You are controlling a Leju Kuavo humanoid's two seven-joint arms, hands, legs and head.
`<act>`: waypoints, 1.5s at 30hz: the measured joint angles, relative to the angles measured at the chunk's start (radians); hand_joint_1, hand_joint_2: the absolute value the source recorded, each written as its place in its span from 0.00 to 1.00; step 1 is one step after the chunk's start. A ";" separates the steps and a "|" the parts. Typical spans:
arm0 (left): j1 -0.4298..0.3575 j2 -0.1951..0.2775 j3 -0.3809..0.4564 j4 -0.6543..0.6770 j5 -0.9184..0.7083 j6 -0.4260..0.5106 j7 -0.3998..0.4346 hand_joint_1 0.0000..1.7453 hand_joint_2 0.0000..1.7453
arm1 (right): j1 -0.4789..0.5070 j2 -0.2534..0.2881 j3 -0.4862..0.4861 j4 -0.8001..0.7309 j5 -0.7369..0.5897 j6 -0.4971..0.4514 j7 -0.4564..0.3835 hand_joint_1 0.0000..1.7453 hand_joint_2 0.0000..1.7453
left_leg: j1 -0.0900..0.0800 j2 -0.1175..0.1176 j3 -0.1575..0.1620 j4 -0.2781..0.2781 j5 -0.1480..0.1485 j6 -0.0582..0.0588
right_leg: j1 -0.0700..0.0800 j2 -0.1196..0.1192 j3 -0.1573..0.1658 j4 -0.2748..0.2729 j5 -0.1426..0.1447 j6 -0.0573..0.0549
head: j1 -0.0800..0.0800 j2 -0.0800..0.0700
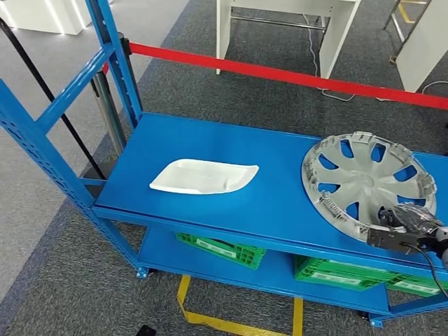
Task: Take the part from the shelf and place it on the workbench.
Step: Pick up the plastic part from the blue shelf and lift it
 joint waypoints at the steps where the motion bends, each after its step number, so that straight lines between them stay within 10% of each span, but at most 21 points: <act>1: 0.000 0.000 0.000 0.000 0.002 0.001 -0.002 0.00 0.00 | 0.007 -0.001 -0.001 -0.002 0.004 -0.017 0.003 1.00 1.00 | 0.000 0.001 0.000 -0.002 0.003 0.007 | -0.002 0.000 -0.006 0.007 -0.008 0.004 | 0.001 0.000; 7: 0.001 0.000 0.000 0.000 0.010 0.011 -0.010 0.00 0.00 | 0.050 -0.004 -0.010 -0.030 0.053 -0.108 0.031 1.00 1.00 | -0.008 0.003 -0.007 -0.006 0.008 0.029 | -0.003 0.000 -0.144 0.287 -0.126 0.008 | 0.008 0.000; 11: 0.002 -0.002 0.000 0.000 0.027 0.015 -0.032 0.00 0.00 | 0.117 -0.017 -0.055 -0.120 0.130 -0.191 0.061 1.00 1.00 | -0.010 0.001 -0.002 -0.004 0.004 0.024 | -0.003 -0.001 -0.038 0.077 -0.021 -0.002 | 0.008 0.000; 13: 0.003 -0.004 0.001 0.000 0.043 0.002 -0.049 0.00 0.00 | 0.154 -0.031 -0.084 -0.175 0.164 -0.213 0.074 1.00 1.00 | -0.013 -0.001 -0.005 -0.004 0.004 0.015 | 0.000 0.000 -0.003 0.013 -0.012 -0.006 | 0.007 0.000; 17: 0.006 -0.005 0.004 0.000 0.061 -0.004 -0.086 0.00 0.00 | 0.229 -0.057 -0.139 -0.268 0.255 -0.273 0.104 1.00 1.00 | -0.012 -0.001 -0.014 0.018 -0.014 -0.007 | -0.003 -0.002 0.002 0.004 -0.008 -0.023 | 0.005 0.000; 22: 0.009 -0.007 0.007 0.000 0.070 0.006 -0.105 0.00 0.00 | 0.349 -0.069 -0.224 -0.401 0.424 -0.368 0.150 1.00 1.00 | -0.010 0.001 -0.128 0.268 -0.123 -0.020 | -0.004 -0.008 0.003 0.003 -0.010 -0.037 | 0.004 0.000; 27: 0.008 -0.008 0.008 0.000 0.071 0.019 -0.110 0.00 0.00 | 0.452 -0.075 -0.316 -0.529 0.502 -0.418 0.159 1.00 1.00 | -0.016 0.001 -0.029 0.031 0.013 0.002 | -0.001 -0.005 0.005 0.007 -0.016 -0.030 | 0.004 0.000; 32: 0.008 -0.011 0.008 0.000 0.072 0.021 -0.111 0.00 0.00 | 0.499 -0.085 -0.356 -0.587 0.507 -0.425 0.159 1.00 1.00 | -0.021 0.001 -0.015 -0.020 0.020 0.024 | -0.007 -0.003 -0.011 0.019 -0.028 -0.003 | 0.006 0.000; 39: 0.006 -0.014 0.008 0.000 0.072 0.024 -0.112 0.00 0.00 | 0.512 -0.091 -0.370 -0.600 0.513 -0.436 0.159 1.00 1.00 | -0.018 0.002 -0.013 -0.027 0.025 0.033 | -0.009 -0.002 -0.062 0.120 -0.089 0.003 | 0.011 0.000; 40: 0.006 -0.016 0.008 0.000 0.070 0.036 -0.112 0.00 0.25 | 0.530 -0.091 -0.381 -0.612 0.518 -0.450 0.159 1.00 1.00 | -0.018 0.002 -0.013 -0.026 0.023 0.035 | -0.012 -0.001 -0.089 0.174 -0.102 0.011 | 0.011 0.000; 43: 0.005 -0.021 0.008 0.000 0.061 0.108 -0.129 0.00 1.00 | 0.631 -0.083 -0.447 -0.696 0.540 -0.527 0.168 1.00 1.00 | -0.015 -0.003 -0.018 0.006 0.001 0.024 | -0.039 -0.001 -0.060 0.099 -0.041 0.052 | 0.015 0.000; 45: 0.004 -0.022 0.008 0.000 0.058 0.131 -0.139 0.00 1.00 | 0.674 -0.074 -0.475 -0.742 0.549 -0.556 0.178 1.00 1.00 | -0.020 -0.006 -0.025 0.023 -0.009 0.020 | -0.042 0.003 -0.028 0.039 -0.026 0.042 | 0.015 0.000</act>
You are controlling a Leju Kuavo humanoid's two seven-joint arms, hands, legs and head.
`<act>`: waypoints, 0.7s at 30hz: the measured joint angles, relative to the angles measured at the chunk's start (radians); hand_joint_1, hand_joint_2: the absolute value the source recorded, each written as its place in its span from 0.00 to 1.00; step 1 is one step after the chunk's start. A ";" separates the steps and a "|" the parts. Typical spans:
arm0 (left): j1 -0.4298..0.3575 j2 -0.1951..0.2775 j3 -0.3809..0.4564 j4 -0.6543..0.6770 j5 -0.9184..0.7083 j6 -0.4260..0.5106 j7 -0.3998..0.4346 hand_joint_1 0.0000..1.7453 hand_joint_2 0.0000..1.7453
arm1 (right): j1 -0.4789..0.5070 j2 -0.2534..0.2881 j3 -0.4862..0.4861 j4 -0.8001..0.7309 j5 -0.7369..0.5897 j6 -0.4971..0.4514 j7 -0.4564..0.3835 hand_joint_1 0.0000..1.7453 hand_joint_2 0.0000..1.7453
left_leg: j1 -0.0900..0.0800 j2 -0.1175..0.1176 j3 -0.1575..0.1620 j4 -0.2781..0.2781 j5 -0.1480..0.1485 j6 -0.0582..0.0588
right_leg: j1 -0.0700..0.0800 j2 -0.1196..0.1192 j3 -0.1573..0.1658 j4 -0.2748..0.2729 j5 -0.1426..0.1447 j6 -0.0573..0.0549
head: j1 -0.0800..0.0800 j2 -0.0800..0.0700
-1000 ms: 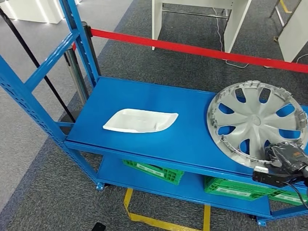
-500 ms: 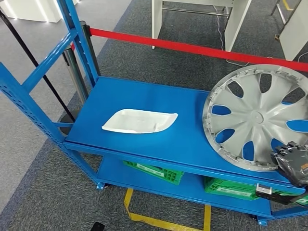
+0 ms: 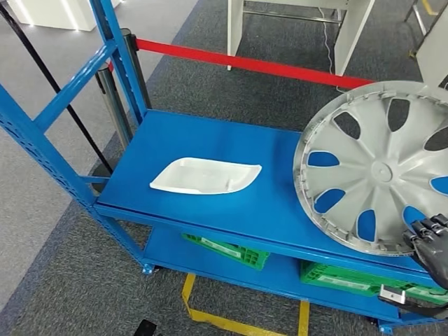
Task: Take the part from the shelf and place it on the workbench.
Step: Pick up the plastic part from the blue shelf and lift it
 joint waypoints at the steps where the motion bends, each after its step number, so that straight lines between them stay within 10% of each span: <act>1: 0.000 -0.001 0.000 0.000 0.000 0.006 -0.002 0.00 1.00 | 0.016 0.002 -0.009 -0.017 0.003 -0.005 0.004 1.00 1.00 | -0.002 0.000 -0.001 0.001 0.000 0.001 | 0.000 0.001 0.000 0.001 0.002 -0.013 | -0.001 0.000; 21: -0.011 -0.009 -0.022 0.000 -0.013 0.005 0.077 0.00 1.00 | 0.079 0.079 -0.096 -0.097 0.113 -0.171 0.028 1.00 1.00 | 0.007 0.001 0.007 -0.019 0.008 -0.026 | 0.010 0.003 0.000 0.001 0.000 -0.029 | -0.002 0.000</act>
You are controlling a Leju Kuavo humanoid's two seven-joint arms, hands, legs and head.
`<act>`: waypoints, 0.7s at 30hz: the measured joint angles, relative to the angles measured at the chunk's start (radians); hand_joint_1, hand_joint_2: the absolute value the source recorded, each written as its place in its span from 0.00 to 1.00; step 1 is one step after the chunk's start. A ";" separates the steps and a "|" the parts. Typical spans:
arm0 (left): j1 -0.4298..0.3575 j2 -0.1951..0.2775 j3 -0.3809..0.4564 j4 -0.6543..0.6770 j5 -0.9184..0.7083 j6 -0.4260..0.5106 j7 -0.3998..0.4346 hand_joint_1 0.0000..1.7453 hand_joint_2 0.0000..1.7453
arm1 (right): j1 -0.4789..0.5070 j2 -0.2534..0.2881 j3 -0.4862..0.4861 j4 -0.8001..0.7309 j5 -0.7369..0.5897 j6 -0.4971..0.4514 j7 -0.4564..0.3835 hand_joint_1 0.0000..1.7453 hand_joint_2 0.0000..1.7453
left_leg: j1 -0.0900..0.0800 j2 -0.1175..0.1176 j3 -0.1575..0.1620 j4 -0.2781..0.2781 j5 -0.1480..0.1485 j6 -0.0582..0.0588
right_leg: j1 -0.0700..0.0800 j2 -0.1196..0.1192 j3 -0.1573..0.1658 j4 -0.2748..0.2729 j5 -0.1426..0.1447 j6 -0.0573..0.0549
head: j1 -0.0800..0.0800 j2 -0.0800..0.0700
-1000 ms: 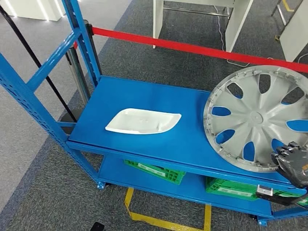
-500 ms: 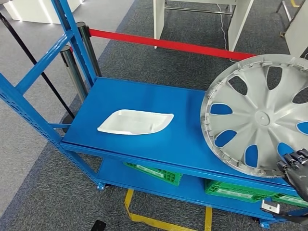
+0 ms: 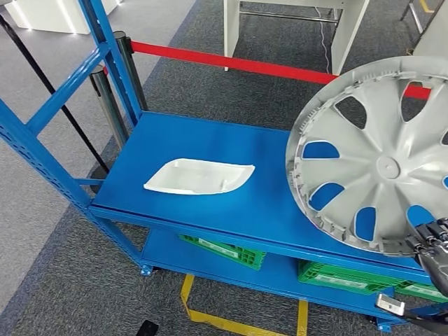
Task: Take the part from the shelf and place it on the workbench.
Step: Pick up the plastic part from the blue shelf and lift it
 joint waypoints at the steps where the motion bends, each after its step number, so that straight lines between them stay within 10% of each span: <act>1: -0.001 0.000 -0.001 0.000 0.000 -0.002 0.001 0.00 1.00 | -0.001 0.009 -0.002 0.000 0.005 -0.010 0.002 1.00 1.00 | 0.000 0.000 0.000 0.000 0.000 0.000 | 0.000 0.000 0.000 0.000 0.000 0.000 | 0.000 0.000; 21: -0.005 0.002 -0.012 0.000 -0.002 -0.005 -0.014 0.00 1.00 | 0.020 0.128 -0.039 -0.016 0.097 -0.116 0.038 1.00 1.00 | -0.003 0.000 -0.003 0.010 -0.005 0.005 | -0.002 0.000 0.001 -0.002 0.002 0.002 | 0.000 0.000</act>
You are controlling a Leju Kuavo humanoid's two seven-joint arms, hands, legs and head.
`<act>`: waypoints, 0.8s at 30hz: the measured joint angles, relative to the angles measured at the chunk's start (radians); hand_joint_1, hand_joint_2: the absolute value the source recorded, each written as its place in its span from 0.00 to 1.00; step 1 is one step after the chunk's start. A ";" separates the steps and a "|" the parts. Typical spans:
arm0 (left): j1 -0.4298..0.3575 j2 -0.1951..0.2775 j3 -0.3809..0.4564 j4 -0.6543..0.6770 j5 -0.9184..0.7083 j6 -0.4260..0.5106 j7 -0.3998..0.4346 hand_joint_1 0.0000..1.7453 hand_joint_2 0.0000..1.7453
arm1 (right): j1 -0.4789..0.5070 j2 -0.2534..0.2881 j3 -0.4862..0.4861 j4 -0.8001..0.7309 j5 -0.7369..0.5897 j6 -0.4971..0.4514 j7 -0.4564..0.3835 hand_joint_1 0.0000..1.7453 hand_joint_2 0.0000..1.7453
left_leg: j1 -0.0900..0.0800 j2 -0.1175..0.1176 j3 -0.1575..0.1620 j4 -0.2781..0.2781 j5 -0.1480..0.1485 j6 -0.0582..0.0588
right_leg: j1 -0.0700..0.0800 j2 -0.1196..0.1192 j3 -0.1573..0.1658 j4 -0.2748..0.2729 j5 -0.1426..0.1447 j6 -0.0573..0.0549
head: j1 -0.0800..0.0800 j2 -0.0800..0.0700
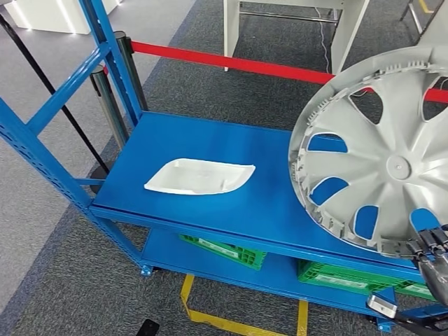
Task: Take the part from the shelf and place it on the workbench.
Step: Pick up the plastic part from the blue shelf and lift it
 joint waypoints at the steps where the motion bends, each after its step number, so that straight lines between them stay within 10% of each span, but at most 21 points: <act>1: 0.000 0.000 -0.001 0.000 0.000 0.000 -0.001 0.00 1.00 | 0.000 0.011 -0.003 -0.005 0.004 0.000 -0.001 1.00 1.00 | 0.000 0.000 -0.001 0.002 -0.001 0.002 | 0.000 0.000 0.000 0.000 0.000 0.001 | 0.000 0.000; 6: -0.001 0.001 -0.005 0.000 0.000 0.000 -0.002 0.00 1.00 | 0.001 0.049 -0.019 -0.034 0.011 -0.003 -0.011 1.00 1.00 | 0.003 0.004 0.010 -0.024 0.012 0.019 | -0.001 0.000 0.002 -0.003 -0.006 0.014 | 0.001 0.000; 11: -0.001 -0.001 -0.006 0.000 0.000 -0.001 -0.002 0.00 1.00 | 0.003 0.066 -0.024 -0.041 0.011 -0.011 -0.013 1.00 1.00 | 0.008 0.011 0.020 -0.043 0.028 0.029 | 0.003 -0.002 -0.099 0.225 -0.120 0.018 | 0.002 0.000; 15: -0.002 -0.001 -0.007 0.000 0.000 -0.002 0.000 0.00 1.00 | 0.003 0.073 -0.025 -0.042 0.009 -0.011 -0.015 1.00 1.00 | 0.014 0.010 0.015 -0.029 0.022 0.015 | -0.001 -0.006 -0.002 0.064 -0.028 0.030 | 0.003 0.000; 21: -0.002 -0.001 -0.008 0.000 0.000 -0.004 0.003 0.00 1.00 | 0.006 0.078 -0.031 -0.044 0.003 -0.011 -0.018 1.00 1.00 | 0.014 0.006 -0.002 0.001 0.008 -0.023 | 0.007 0.002 0.023 0.004 -0.010 -0.017 | -0.003 0.000; 24: -0.003 -0.001 -0.009 0.000 0.000 -0.004 0.006 0.00 1.00 | 0.008 0.082 -0.034 -0.044 0.001 -0.011 -0.017 1.00 1.00 | 0.015 0.008 -0.051 0.142 -0.106 -0.028 | 0.014 -0.002 0.000 0.003 0.008 -0.043 | -0.008 0.000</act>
